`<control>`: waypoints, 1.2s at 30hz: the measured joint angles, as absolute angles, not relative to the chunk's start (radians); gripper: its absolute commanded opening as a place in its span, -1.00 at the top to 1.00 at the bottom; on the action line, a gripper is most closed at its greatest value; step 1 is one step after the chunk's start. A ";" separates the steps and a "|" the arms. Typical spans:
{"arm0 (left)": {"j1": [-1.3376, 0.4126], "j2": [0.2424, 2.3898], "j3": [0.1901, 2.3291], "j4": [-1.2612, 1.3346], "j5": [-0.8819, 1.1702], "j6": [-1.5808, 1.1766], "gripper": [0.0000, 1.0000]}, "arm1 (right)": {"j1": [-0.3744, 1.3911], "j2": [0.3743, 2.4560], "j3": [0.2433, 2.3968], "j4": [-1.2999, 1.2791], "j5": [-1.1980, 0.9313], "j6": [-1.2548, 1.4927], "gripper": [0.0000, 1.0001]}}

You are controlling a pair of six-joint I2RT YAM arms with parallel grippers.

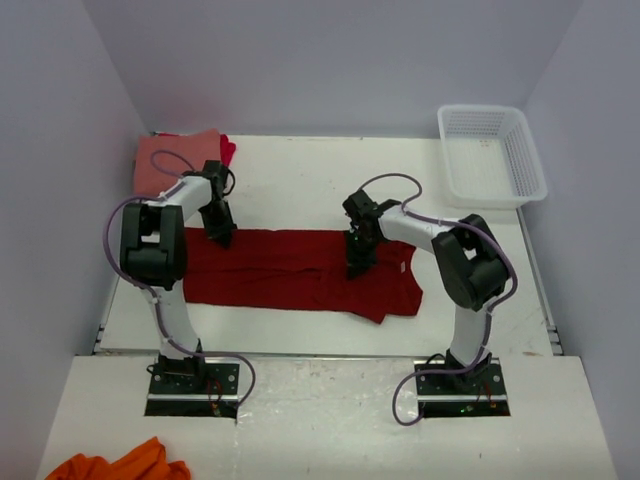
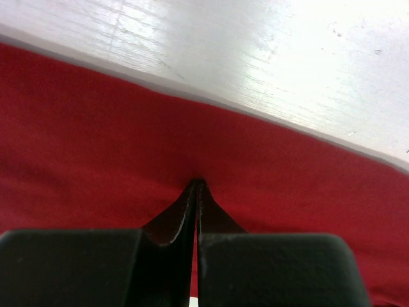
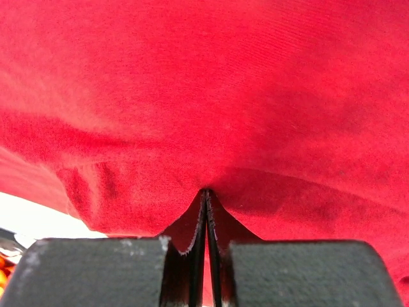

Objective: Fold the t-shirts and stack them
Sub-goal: Fold the other side of the tshirt into a rectangle

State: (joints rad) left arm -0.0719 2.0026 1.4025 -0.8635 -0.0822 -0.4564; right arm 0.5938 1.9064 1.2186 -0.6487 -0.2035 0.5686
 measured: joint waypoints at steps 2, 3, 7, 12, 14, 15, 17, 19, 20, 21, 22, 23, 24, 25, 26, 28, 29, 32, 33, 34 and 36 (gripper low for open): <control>-0.065 1.992 1.386 -0.848 -0.083 -0.463 1.00 | 0.569 1.947 1.282 -0.677 -0.208 0.553 0.94; -0.063 1.985 1.377 -0.839 -0.083 -0.471 1.00 | 0.559 1.970 1.314 -0.693 -0.210 0.541 0.91; -0.057 1.945 1.313 -0.781 -0.072 -0.491 1.00 | 0.524 2.076 1.494 -0.802 -0.226 0.479 0.83; -0.050 1.894 1.242 -0.709 -0.057 -0.497 1.00 | 0.500 2.201 1.748 -0.938 -0.226 0.411 0.79; -0.052 1.879 1.222 -0.689 -0.058 -0.496 1.00 | 0.482 2.249 1.859 -0.990 -0.228 0.386 0.80; -0.053 1.874 1.215 -0.682 -0.059 -0.496 1.00 | 0.472 2.281 1.922 -1.030 -0.230 0.376 0.80; -0.056 1.862 1.199 -0.666 -0.061 -0.495 1.00 | 0.443 2.350 2.055 -1.082 -0.231 0.356 0.88; -0.059 1.851 1.185 -0.654 -0.067 -0.494 1.00 | 0.411 2.405 2.152 -1.121 -0.223 0.337 0.99; -0.062 1.847 1.180 -0.650 -0.075 -0.493 1.00 | 0.399 2.413 2.164 -1.124 -0.208 0.328 1.00; -0.065 1.842 1.177 -0.650 -0.085 -0.492 1.00 | 0.387 2.411 2.155 -1.117 -0.189 0.321 1.00; -0.071 1.837 1.172 -0.652 -0.100 -0.488 1.00 | 0.377 2.390 2.121 -1.095 -0.164 0.312 1.00; -0.078 1.833 1.170 -0.658 -0.122 -0.486 1.00 | 0.371 2.354 2.053 -1.045 -0.142 0.304 1.00; -0.086 1.827 1.167 -0.670 -0.145 -0.486 1.00 | 0.369 2.296 1.955 -0.978 -0.128 0.292 1.00; -0.091 1.820 1.162 -0.680 -0.165 -0.486 1.00 | 0.370 2.234 1.874 -0.936 -0.115 0.283 1.00; -0.094 1.813 1.158 -0.689 -0.179 -0.486 1.00 | 0.373 2.163 1.782 -0.881 -0.107 0.273 0.96; -0.097 1.774 1.146 -0.710 -0.212 -0.486 1.00 | 0.381 1.985 1.610 -0.760 -0.097 0.254 0.88; -0.097 1.747 1.145 -0.717 -0.222 -0.486 1.00 | 0.385 1.891 1.551 -0.718 -0.095 0.243 0.80; -0.097 1.626 1.153 -0.718 -0.250 -0.486 1.00 | 0.393 1.694 1.521 -0.637 -0.095 0.222 0.14; -0.097 1.589 1.163 -0.719 -0.260 -0.486 1.00 | 0.394 1.655 1.537 -0.631 -0.093 0.222 -0.08; -0.097 1.557 1.177 -0.720 -0.268 -0.486 1.00 | 0.394 1.624 1.557 -0.629 -0.090 0.223 -0.11; -0.097 1.515 1.221 -0.727 -0.287 -0.487 1.00 | 0.393 1.588 1.576 -0.633 -0.085 0.221 -0.01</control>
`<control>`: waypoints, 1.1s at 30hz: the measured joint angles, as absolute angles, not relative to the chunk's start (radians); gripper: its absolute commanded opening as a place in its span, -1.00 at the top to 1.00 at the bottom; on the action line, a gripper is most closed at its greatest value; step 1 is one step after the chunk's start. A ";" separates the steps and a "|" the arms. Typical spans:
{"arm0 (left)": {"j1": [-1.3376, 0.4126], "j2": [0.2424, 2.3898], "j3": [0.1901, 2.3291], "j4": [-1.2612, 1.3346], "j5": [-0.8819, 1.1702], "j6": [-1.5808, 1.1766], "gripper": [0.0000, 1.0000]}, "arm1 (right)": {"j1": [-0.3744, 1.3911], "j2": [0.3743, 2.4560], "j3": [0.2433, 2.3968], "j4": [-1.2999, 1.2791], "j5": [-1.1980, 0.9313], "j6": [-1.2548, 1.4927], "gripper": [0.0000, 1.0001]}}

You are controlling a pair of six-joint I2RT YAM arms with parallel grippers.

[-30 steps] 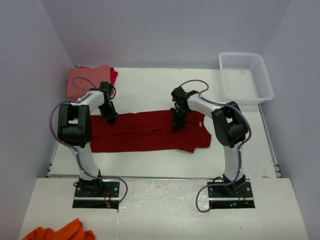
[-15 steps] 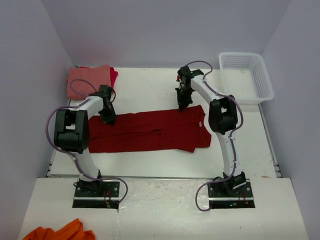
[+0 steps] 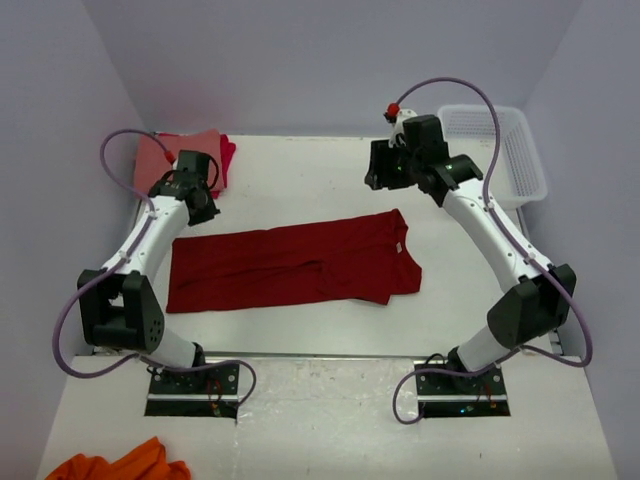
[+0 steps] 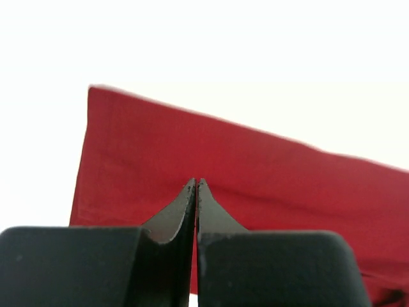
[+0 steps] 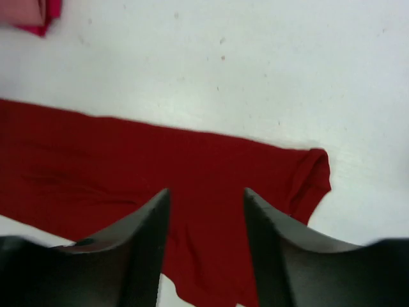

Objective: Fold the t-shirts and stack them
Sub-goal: Rotate the tshirt 90 degrees

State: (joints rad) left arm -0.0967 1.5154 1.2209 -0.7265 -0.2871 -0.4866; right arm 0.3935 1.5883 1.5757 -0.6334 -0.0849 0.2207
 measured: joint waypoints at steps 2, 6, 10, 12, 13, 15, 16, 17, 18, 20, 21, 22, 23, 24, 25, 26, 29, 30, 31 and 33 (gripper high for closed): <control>-0.097 1.510 1.253 -0.727 -0.292 -0.486 1.00 | 0.393 1.571 1.551 -0.644 -0.088 0.238 0.99; -0.100 1.565 1.258 -0.759 -0.268 -0.474 1.00 | 0.393 1.576 1.422 -0.708 -0.105 0.287 1.00; -0.107 1.648 1.203 -0.781 -0.207 -0.458 1.00 | 0.395 1.628 1.353 -0.802 -0.123 0.332 1.00; -0.113 1.660 1.169 -0.797 -0.182 -0.452 1.00 | 0.395 1.645 1.331 -0.817 -0.123 0.348 1.00; -0.115 1.661 1.158 -0.807 -0.174 -0.451 1.00 | 0.397 1.648 1.317 -0.825 -0.123 0.356 1.00; -0.120 1.663 1.147 -0.817 -0.166 -0.450 1.00 | 0.398 1.649 1.298 -0.841 -0.126 0.367 1.00; -0.121 1.666 1.147 -0.821 -0.166 -0.450 1.00 | 0.399 1.649 1.291 -0.847 -0.127 0.371 1.00; -0.122 1.671 1.147 -0.821 -0.170 -0.451 1.00 | 0.400 1.649 1.284 -0.848 -0.130 0.375 1.00; -0.123 1.681 1.147 -0.821 -0.172 -0.451 1.00 | 0.401 1.650 1.278 -0.848 -0.135 0.378 1.00; -0.123 1.705 1.147 -0.823 -0.180 -0.452 1.00 | 0.404 1.654 1.260 -0.847 -0.149 0.382 1.00; -0.123 1.718 1.147 -0.824 -0.186 -0.452 1.00 | 0.408 1.661 1.254 -0.848 -0.151 0.384 1.00; -0.123 1.731 1.147 -0.825 -0.189 -0.452 1.00 | 0.413 1.674 1.249 -0.849 -0.153 0.385 1.00; -0.123 1.745 1.147 -0.826 -0.191 -0.453 1.00 | 0.417 1.689 1.246 -0.848 -0.154 0.386 1.00; -0.123 1.758 1.147 -0.826 -0.193 -0.453 1.00 | 0.422 1.705 1.244 -0.849 -0.154 0.387 1.00; -0.124 1.773 1.148 -0.829 -0.196 -0.454 1.00 | 0.428 1.727 1.242 -0.848 -0.155 0.389 1.00; -0.124 1.787 1.148 -0.830 -0.197 -0.456 1.00 | 0.433 1.744 1.241 -0.849 -0.156 0.390 1.00; -0.126 1.826 1.153 -0.835 -0.202 -0.461 1.00 | 0.442 1.789 1.241 -0.848 -0.158 0.391 1.00; -0.126 1.829 1.158 -0.837 -0.204 -0.462 1.00 | 0.445 1.809 1.242 -0.849 -0.159 0.392 1.00; -0.127 1.832 1.160 -0.838 -0.207 -0.463 1.00 | 0.446 1.824 1.246 -0.851 -0.160 0.392 1.00; -0.130 1.835 1.162 -0.841 -0.213 -0.469 1.00 | 0.446 1.856 1.264 -0.856 -0.159 0.392 1.00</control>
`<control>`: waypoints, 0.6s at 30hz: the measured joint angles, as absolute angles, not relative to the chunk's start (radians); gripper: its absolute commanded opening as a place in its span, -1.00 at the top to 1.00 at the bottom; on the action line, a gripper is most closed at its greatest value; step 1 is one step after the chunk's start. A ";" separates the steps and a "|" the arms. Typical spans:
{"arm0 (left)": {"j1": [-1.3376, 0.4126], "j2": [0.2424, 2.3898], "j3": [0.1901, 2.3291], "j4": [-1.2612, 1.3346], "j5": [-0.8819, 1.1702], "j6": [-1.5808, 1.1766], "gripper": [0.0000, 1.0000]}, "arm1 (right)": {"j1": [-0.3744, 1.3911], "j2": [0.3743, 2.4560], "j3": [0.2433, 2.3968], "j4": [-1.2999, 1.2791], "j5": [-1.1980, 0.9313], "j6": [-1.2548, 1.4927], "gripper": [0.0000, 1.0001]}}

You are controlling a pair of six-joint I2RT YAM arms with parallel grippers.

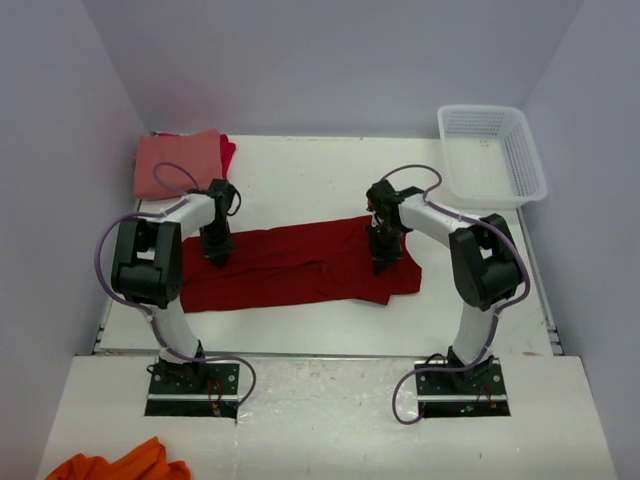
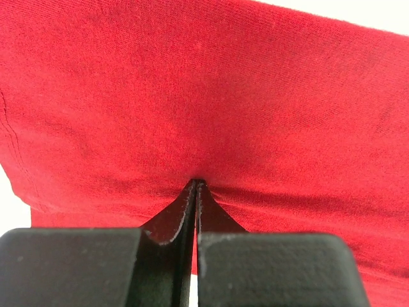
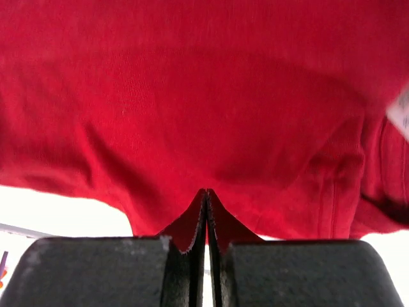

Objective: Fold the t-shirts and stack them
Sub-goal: Rotate the tshirt 90 degrees

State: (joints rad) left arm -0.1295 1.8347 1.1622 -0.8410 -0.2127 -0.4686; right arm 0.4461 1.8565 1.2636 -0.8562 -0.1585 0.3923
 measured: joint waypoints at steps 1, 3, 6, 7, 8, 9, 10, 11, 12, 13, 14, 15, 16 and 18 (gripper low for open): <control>-0.132 1.837 1.164 -0.843 -0.216 -0.471 1.00 | 0.446 1.879 1.282 -0.864 -0.156 0.392 1.00; -0.137 1.842 1.168 -0.847 -0.223 -0.476 1.00 | 0.447 1.924 1.324 -0.876 -0.149 0.392 1.00; -0.145 1.850 1.176 -0.857 -0.233 -0.483 1.00 | 0.448 2.000 1.414 -0.912 -0.141 0.390 0.99; -0.146 1.851 1.177 -0.859 -0.236 -0.486 1.00 | 0.448 2.024 1.444 -0.926 -0.137 0.389 0.98; -0.148 1.851 1.177 -0.860 -0.240 -0.489 1.00 | 0.450 2.044 1.471 -0.935 -0.128 0.387 0.98; -0.150 1.852 1.178 -0.861 -0.240 -0.491 1.00 | 0.451 2.062 1.497 -0.947 -0.121 0.384 0.98; -0.152 1.853 1.179 -0.862 -0.241 -0.495 1.00 | 0.452 2.082 1.527 -0.965 -0.117 0.382 0.95; -0.154 1.854 1.180 -0.864 -0.244 -0.497 1.00 | 0.452 2.098 1.554 -0.976 -0.113 0.380 0.95; -0.156 1.855 1.181 -0.867 -0.245 -0.501 1.00 | 0.452 2.111 1.573 -0.984 -0.112 0.377 0.93; -0.159 1.855 1.182 -0.870 -0.248 -0.506 1.00 | 0.453 2.123 1.594 -0.997 -0.107 0.375 0.92; -0.162 1.856 1.182 -0.873 -0.250 -0.509 1.00 | 0.453 2.137 1.614 -1.008 -0.103 0.372 0.91; -0.167 1.857 1.182 -0.877 -0.252 -0.513 1.00 | 0.453 2.148 1.631 -1.018 -0.100 0.368 0.91; -0.171 1.858 1.182 -0.880 -0.253 -0.514 1.00 | 0.453 2.162 1.652 -1.032 -0.097 0.364 0.90; -0.178 1.859 1.182 -0.885 -0.257 -0.514 1.00 | 0.453 2.188 1.685 -1.048 -0.096 0.358 0.89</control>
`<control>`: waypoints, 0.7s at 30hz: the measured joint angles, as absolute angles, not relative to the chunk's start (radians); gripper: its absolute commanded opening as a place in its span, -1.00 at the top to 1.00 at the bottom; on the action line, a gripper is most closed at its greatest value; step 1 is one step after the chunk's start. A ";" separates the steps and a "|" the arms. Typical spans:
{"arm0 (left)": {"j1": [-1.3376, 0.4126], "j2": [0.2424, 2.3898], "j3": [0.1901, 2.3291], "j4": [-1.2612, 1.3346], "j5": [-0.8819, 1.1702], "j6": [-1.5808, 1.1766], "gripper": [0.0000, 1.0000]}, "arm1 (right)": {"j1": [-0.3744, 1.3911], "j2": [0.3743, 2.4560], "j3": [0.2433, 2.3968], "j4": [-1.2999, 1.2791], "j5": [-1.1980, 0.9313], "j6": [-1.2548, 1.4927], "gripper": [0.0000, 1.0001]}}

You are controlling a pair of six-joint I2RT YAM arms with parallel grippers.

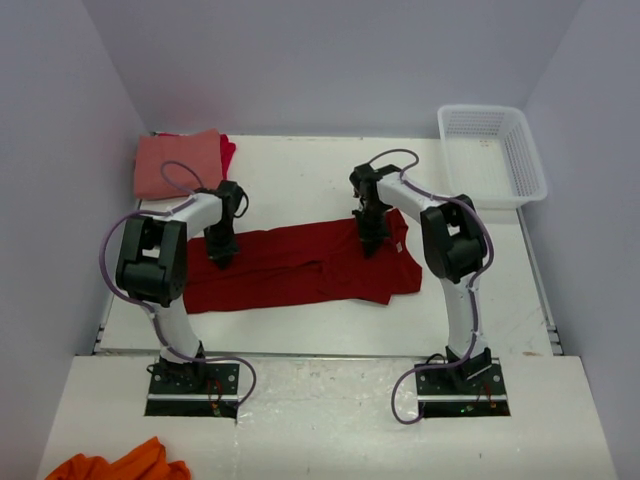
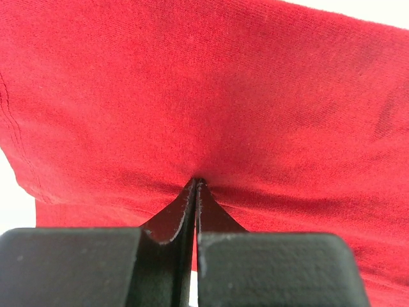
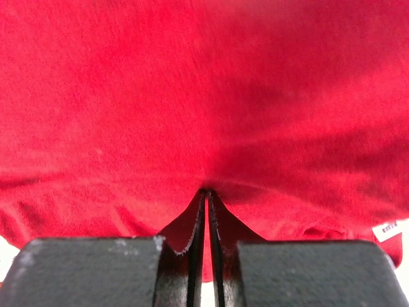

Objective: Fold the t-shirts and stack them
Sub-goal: Rotate the tshirt 90 degrees

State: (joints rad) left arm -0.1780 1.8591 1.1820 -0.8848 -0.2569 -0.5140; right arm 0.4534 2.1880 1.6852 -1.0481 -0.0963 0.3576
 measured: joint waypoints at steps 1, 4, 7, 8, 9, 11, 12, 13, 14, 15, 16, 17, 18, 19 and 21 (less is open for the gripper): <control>-0.180 1.859 1.182 -0.886 -0.258 -0.514 1.00 | 0.453 2.203 1.703 -1.060 -0.096 0.355 0.88; -0.182 1.860 1.182 -0.889 -0.259 -0.515 1.00 | 0.453 2.233 1.747 -1.100 -0.096 0.349 0.87; -0.183 1.860 1.182 -0.889 -0.258 -0.516 1.00 | 0.453 2.271 1.815 -1.130 -0.096 0.342 0.86; -0.184 1.860 1.182 -0.890 -0.258 -0.516 1.00 | 0.453 2.289 1.844 -1.139 -0.095 0.338 0.86; -0.185 1.860 1.181 -0.891 -0.258 -0.516 1.00 | 0.453 2.308 1.877 -1.149 -0.094 0.335 0.87; -0.189 1.859 1.179 -0.894 -0.258 -0.516 1.00 | 0.453 2.341 1.935 -1.176 -0.093 0.327 0.87; -0.192 1.858 1.177 -0.896 -0.258 -0.516 1.00 | 0.453 2.360 1.970 -1.193 -0.091 0.323 0.87; -0.195 1.856 1.174 -0.896 -0.257 -0.516 1.00 | 0.453 2.379 2.003 -1.201 -0.090 0.318 0.90; -0.199 1.853 1.170 -0.897 -0.257 -0.515 1.00 | 0.453 2.393 2.030 -1.213 -0.090 0.314 0.92; -0.202 1.851 1.166 -0.899 -0.256 -0.516 1.00 | 0.453 2.408 2.057 -1.222 -0.089 0.311 0.94; -0.205 1.849 1.163 -0.900 -0.255 -0.515 1.00 | 0.453 2.424 2.087 -1.229 -0.089 0.307 0.97; -0.209 1.847 1.160 -0.903 -0.251 -0.514 1.00 | 0.453 2.437 2.112 -1.237 -0.089 0.304 1.00; -0.211 1.846 1.158 -0.906 -0.249 -0.514 1.00 | 0.453 2.451 2.138 -1.243 -0.090 0.300 1.00; -0.212 1.845 1.157 -0.908 -0.246 -0.513 1.00 | 0.452 2.462 2.156 -1.247 -0.091 0.296 1.00; -0.213 1.845 1.157 -0.909 -0.241 -0.511 1.00 | 0.451 2.470 2.174 -1.248 -0.091 0.290 1.00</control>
State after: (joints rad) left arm -0.2127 1.8450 1.1568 -0.9092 -0.2409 -0.5114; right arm 0.4515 2.4699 2.1738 -1.2484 -0.0906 0.2901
